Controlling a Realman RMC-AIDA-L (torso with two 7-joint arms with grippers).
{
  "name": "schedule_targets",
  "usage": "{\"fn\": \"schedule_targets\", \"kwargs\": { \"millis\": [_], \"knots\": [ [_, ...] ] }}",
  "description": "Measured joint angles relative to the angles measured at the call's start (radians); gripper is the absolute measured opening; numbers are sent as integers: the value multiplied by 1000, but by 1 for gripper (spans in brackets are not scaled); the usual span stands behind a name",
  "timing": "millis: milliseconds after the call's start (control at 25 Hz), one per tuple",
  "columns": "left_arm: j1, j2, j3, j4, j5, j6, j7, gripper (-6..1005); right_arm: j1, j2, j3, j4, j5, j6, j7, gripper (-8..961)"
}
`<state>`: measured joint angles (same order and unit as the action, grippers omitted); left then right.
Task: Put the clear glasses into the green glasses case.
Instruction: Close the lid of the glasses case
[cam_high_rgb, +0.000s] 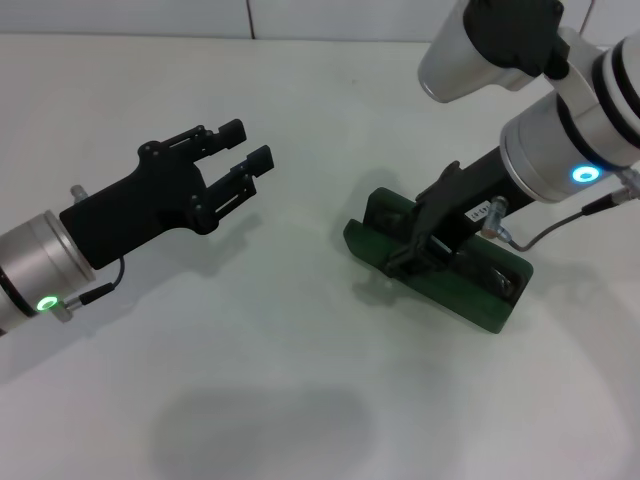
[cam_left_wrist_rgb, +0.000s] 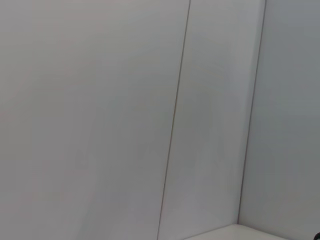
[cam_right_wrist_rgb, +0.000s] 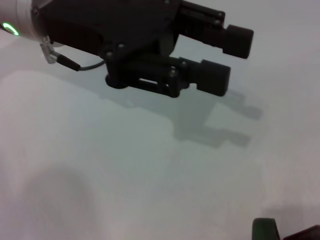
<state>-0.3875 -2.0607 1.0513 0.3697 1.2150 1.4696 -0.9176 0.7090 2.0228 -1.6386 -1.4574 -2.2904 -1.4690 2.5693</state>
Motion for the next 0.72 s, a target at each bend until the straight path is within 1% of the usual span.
{"fn": "schedule_targets", "kwargs": {
  "millis": [480,600,720],
  "knots": [
    [-5,-2,3,1,3,0,-3,489,-16,-4,13,4,-9,8,-9,506],
    [-7,-7,6,2,10,-1,-5,489,-20,-5,32,0,-28,16,-12,506],
    [-11,-14,7,-2,21,-5,-4,489,-33,-5,55,0,-68,52,-13,506]
  ]
}}
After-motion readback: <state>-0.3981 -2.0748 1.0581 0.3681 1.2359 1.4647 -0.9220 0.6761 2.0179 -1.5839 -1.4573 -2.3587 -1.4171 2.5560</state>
